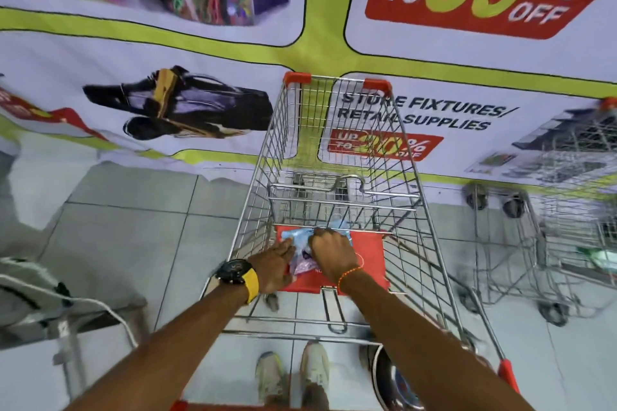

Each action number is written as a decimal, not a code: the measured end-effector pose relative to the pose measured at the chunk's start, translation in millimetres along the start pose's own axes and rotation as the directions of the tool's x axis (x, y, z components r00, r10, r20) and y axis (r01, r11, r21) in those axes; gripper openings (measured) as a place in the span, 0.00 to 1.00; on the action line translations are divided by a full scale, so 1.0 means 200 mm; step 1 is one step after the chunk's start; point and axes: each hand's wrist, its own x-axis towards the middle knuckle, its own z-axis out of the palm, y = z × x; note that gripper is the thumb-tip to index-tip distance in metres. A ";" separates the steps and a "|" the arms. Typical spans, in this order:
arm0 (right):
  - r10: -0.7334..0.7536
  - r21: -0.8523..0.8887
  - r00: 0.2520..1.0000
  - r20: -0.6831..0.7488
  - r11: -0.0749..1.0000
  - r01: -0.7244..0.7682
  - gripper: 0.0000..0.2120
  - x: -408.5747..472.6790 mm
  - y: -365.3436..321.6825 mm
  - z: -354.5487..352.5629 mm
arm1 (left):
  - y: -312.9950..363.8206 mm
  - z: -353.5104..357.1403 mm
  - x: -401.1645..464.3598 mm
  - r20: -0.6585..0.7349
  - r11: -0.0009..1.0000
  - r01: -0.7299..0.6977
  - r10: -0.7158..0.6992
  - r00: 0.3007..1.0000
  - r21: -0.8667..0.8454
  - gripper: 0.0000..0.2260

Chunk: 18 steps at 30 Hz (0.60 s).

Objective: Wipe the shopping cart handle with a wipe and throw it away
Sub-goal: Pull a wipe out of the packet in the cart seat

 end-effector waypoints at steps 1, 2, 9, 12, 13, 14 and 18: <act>-0.005 -0.008 1.000 0.006 1.000 0.005 0.06 0.01 0.01 0.01 | -0.01 0.00 0.00 -0.007 1.000 -0.003 0.003 1.000 0.011 0.35; -0.015 -0.016 1.000 0.006 1.000 0.015 0.06 0.01 0.01 0.01 | -0.01 0.01 0.01 -0.007 1.000 -0.004 0.004 1.000 0.019 0.35; -0.063 -0.127 0.997 -0.042 0.990 0.057 0.13 -0.01 0.01 0.03 | -0.03 0.03 0.02 0.016 0.996 -0.028 0.027 1.000 0.080 0.34; -0.084 -0.119 0.996 -0.011 0.990 0.082 0.13 -0.01 0.01 0.01 | -0.02 0.02 0.01 0.017 0.997 -0.036 0.035 0.999 0.062 0.34; -0.095 -0.107 0.996 -0.001 0.990 0.094 0.11 -0.01 0.00 0.00 | -0.02 0.02 0.01 0.013 0.998 -0.041 0.040 0.999 0.055 0.34; -0.103 -0.099 0.995 0.007 0.990 0.103 0.10 -0.01 0.00 -0.02 | -0.02 0.02 0.01 0.008 0.998 -0.043 0.043 0.999 0.048 0.34; -0.120 -0.095 0.993 0.011 0.988 0.120 0.08 -0.01 -0.02 -0.04 | -0.02 0.01 0.00 0.001 0.998 -0.053 0.053 0.999 0.029 0.33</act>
